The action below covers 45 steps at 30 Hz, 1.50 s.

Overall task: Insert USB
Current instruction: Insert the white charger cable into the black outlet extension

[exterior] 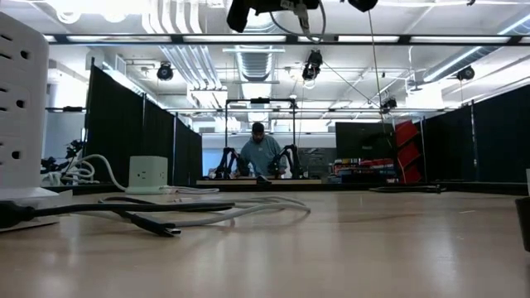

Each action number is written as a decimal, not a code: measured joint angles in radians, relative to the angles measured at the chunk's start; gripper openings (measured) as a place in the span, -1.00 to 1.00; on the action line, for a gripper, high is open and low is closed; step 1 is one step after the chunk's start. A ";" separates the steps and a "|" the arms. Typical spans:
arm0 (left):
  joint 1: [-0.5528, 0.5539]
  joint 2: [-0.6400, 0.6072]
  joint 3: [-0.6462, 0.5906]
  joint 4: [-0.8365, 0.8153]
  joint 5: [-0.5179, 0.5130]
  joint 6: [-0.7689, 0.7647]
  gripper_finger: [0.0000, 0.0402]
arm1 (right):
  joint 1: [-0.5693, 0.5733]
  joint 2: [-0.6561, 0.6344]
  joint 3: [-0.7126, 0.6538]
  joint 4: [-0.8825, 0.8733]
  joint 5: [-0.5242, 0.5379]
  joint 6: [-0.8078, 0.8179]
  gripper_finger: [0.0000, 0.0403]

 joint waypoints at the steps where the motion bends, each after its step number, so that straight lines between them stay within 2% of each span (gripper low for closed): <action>1: 0.000 -0.005 0.001 0.000 0.000 0.000 -0.49 | 0.000 0.000 0.000 -0.010 0.000 0.000 -1.00; 11: -0.003 -0.058 0.001 -0.092 0.002 -0.035 -0.51 | 0.000 -0.001 0.000 -0.070 -0.017 0.019 -1.00; 13: -0.001 -0.062 0.001 -0.108 0.005 -0.040 -0.59 | 0.000 -0.001 0.000 -0.071 -0.024 0.018 -1.00; 16: -0.001 -0.065 0.001 -0.120 0.006 -0.041 -0.87 | 0.000 -0.001 0.000 -0.070 -0.060 0.016 -1.00; 18: -0.002 -0.066 0.001 -0.121 0.009 -0.047 -0.95 | 0.000 -0.001 0.000 -0.070 -0.067 0.016 -1.00; 29: -0.001 -0.072 0.001 -0.122 0.009 -0.063 -1.00 | 0.000 -0.002 0.000 -0.070 -0.067 0.004 -1.00; 32: -0.001 -0.082 0.000 -0.123 0.009 -0.093 -1.00 | 0.000 -0.009 0.000 -0.095 -0.072 -0.023 -0.91; 35: 0.003 -0.110 0.000 -0.143 0.002 -0.197 -1.00 | 0.000 -0.034 0.000 -0.158 -0.089 -0.060 -0.73; 40: 0.026 -0.179 0.000 -0.331 -0.052 -0.430 -1.00 | 0.006 -0.073 -0.001 -0.192 -0.085 -0.103 -0.42; 45: 0.067 -0.224 0.000 -0.493 -0.076 -0.702 -1.00 | 0.012 -0.035 0.000 -0.153 -0.079 -0.099 -0.27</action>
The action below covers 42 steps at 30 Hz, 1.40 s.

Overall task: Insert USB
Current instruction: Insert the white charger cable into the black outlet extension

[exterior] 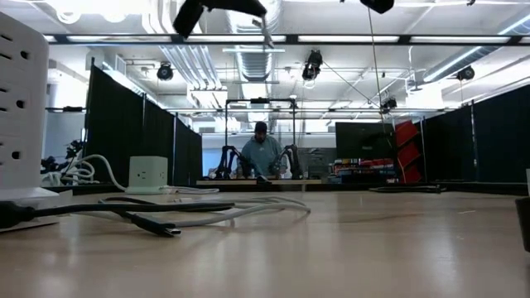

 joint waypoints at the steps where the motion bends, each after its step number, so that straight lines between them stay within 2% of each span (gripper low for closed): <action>1: 0.007 -0.003 0.000 -0.028 0.000 -0.047 -1.00 | 0.002 0.014 0.000 0.010 0.000 0.002 -0.27; 6: 0.021 -0.005 0.000 -0.068 0.004 -0.160 -1.00 | 0.001 0.085 0.000 0.108 0.005 -0.104 -0.34; 9: 0.023 -0.006 0.000 -0.057 0.020 -0.185 -1.00 | 0.001 0.116 0.000 0.128 0.068 -0.217 -0.41; 12: 0.024 -0.005 0.000 -0.058 0.023 -0.192 -1.00 | -0.010 0.141 0.000 0.122 0.140 -0.261 -0.48; 19: 0.022 -0.005 0.000 -0.033 0.022 -0.168 -1.00 | -0.046 0.199 0.000 0.132 0.143 -0.282 -0.55; 26: 0.014 -0.003 0.000 -0.022 0.025 -0.099 -1.00 | -0.050 0.235 0.000 0.226 0.142 -0.281 -0.40; 35: 0.005 -0.003 0.000 -0.009 0.055 -0.052 -1.00 | -0.067 0.261 0.000 0.256 0.142 -0.280 -0.29; 39: 0.005 -0.003 0.000 -0.009 0.055 -0.049 -1.00 | -0.072 0.271 0.000 0.289 0.140 -0.290 -0.34; 42: 0.005 -0.003 0.000 -0.009 0.055 -0.048 -1.00 | -0.074 0.282 0.000 0.287 0.140 -0.280 -0.50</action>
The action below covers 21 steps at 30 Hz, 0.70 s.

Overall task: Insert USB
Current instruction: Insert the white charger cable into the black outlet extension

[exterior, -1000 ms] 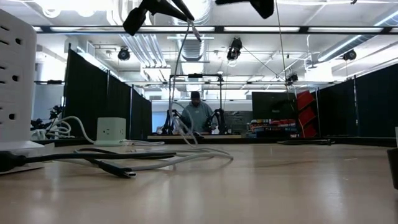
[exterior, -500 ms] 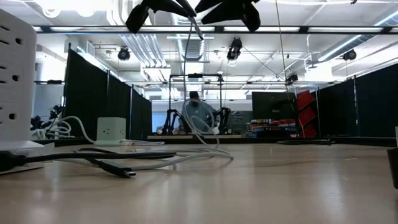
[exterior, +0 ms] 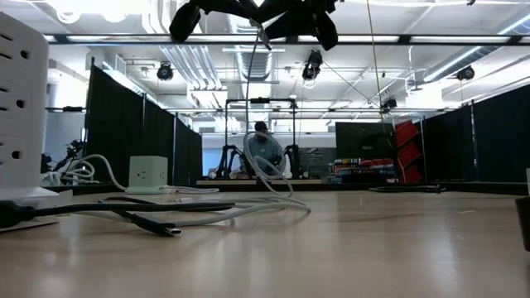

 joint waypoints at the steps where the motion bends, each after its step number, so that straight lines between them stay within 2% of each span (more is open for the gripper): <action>1: -0.001 0.000 0.000 0.000 0.000 0.000 -1.00 | 0.000 0.002 0.000 0.000 0.000 0.008 -0.58; 3: -0.001 0.000 0.000 0.000 0.000 0.000 -1.00 | 0.000 0.005 0.000 0.000 -0.001 0.014 -0.81; 5: -0.001 0.000 0.000 -0.001 0.001 0.007 -1.00 | 0.000 0.006 0.000 0.001 -0.005 0.016 -0.95; 10: -0.002 -0.001 0.000 -0.002 0.003 0.053 -0.96 | 0.000 -0.011 0.000 -0.011 -0.019 0.069 -0.99; 14: -0.003 -0.012 0.000 -0.001 0.034 0.116 -0.84 | -0.003 -0.049 0.000 -0.045 -0.050 0.123 -0.99; 21: -0.011 -0.027 0.000 -0.014 0.218 0.339 -0.60 | -0.053 -0.144 0.000 -0.105 -0.179 0.284 -1.00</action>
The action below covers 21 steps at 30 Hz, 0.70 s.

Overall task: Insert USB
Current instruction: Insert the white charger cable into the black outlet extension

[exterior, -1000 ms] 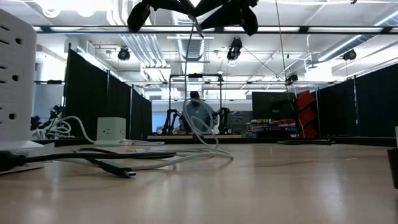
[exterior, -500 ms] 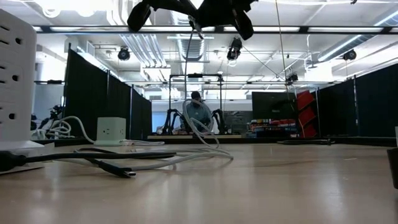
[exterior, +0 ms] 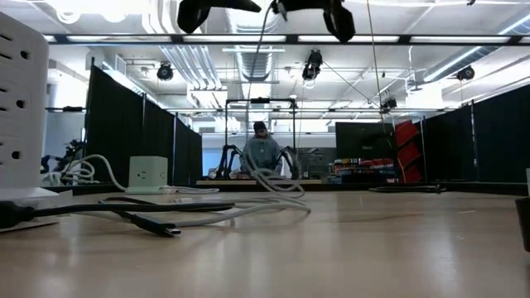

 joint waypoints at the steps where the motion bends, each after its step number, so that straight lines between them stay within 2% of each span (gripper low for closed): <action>1: -0.005 -0.002 0.000 0.000 0.021 0.028 -0.57 | -0.010 -0.017 0.000 -0.001 -0.023 0.020 -1.00; 8: -0.062 -0.005 0.000 0.000 0.066 0.140 -0.45 | -0.065 -0.160 0.000 0.011 -0.157 0.129 -1.00; 14: -0.083 -0.005 0.000 0.000 0.065 0.147 -0.43 | -0.090 -0.293 0.000 0.017 -0.151 0.137 -1.00; 21: -0.093 -0.005 0.000 0.000 0.062 0.146 -0.48 | -0.083 -0.373 0.000 0.014 -0.113 0.026 -1.00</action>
